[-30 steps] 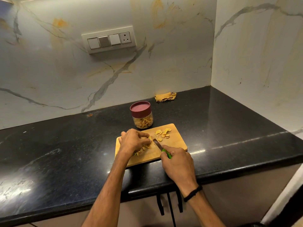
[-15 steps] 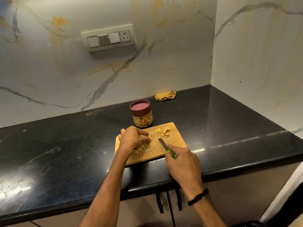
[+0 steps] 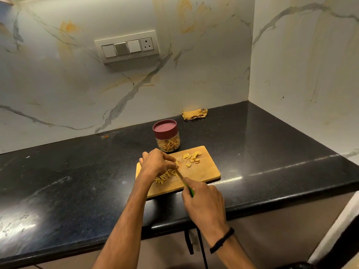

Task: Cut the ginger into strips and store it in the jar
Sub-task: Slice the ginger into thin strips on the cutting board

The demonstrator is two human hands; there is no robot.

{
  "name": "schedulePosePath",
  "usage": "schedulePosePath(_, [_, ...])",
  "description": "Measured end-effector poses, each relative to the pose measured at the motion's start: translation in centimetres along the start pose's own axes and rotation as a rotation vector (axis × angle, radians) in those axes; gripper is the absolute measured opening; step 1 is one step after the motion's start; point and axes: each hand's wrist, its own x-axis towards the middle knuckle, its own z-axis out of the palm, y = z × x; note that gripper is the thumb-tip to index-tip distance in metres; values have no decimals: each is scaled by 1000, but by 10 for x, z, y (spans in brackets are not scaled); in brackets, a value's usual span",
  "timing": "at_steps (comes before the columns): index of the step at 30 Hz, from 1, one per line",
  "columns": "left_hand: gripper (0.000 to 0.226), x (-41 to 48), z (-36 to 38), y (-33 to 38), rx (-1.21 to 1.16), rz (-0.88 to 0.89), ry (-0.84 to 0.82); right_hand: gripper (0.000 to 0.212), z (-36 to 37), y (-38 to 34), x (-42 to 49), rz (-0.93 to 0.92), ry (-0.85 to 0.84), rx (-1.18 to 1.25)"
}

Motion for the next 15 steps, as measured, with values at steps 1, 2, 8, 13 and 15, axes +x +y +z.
schedulePosePath(1, [22,0,0,1,1,3,-2,38,2,-1,-1,-12,-12,7])
schedulePosePath(2, [23,0,0,1,5,5,-4,38,2,-1,-1,-12,-8,14])
schedulePosePath(8, [27,-1,3,-4,-9,8,15,41,-4,2,17,35,93,-5])
schedulePosePath(13, [26,-2,7,-4,-18,-5,68,42,4,-4,35,15,90,-42])
schedulePosePath(15, [25,-2,8,-4,-12,0,76,42,11,-3,40,3,87,-59])
